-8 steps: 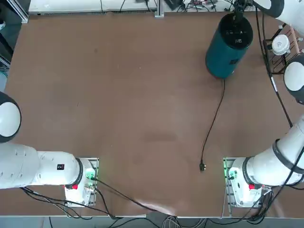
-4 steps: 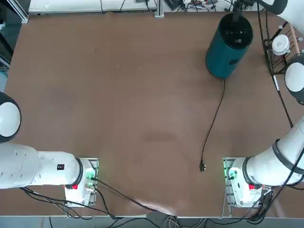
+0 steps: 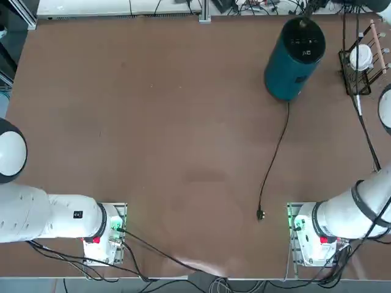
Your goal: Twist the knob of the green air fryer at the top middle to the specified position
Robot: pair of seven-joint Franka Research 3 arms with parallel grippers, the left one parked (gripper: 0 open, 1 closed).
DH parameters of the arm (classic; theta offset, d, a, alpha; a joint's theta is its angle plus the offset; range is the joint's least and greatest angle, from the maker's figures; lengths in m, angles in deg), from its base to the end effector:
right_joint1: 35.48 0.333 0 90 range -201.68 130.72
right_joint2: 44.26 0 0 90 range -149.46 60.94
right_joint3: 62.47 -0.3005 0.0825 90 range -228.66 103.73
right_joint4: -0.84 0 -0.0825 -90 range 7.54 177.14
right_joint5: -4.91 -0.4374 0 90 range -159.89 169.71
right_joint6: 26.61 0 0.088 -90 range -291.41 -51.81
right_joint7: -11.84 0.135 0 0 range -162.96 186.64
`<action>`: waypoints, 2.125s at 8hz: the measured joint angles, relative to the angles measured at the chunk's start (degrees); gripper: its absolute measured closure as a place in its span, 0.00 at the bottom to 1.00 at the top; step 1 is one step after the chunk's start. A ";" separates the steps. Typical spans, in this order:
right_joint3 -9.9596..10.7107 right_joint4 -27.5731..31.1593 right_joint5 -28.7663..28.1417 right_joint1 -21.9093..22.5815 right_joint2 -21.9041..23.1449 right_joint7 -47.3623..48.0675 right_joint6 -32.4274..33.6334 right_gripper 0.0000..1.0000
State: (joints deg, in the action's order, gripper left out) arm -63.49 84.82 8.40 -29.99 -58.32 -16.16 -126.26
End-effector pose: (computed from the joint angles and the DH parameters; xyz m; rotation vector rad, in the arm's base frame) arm 0.6859 0.0700 0.4927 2.9386 0.9269 0.0265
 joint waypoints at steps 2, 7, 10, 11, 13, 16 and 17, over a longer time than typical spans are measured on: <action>0.19 0.03 -0.06 -0.08 2.39 14.92 1.14 0.00; 0.80 0.00 -7.84 -4.03 7.61 36.11 5.50 0.00; 0.83 0.23 -8.57 -5.26 8.06 37.19 6.78 0.00; 0.83 0.27 -8.57 -5.54 7.92 37.19 7.33 0.00; 0.83 0.27 -8.57 -5.75 7.87 37.22 7.89 0.00; 0.80 0.31 -8.57 -5.74 7.86 37.28 8.51 0.00; 0.79 0.35 -8.57 -5.74 7.83 37.30 8.54 0.00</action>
State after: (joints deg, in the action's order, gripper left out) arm -62.70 85.17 -0.17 -35.73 -50.48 21.13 -117.72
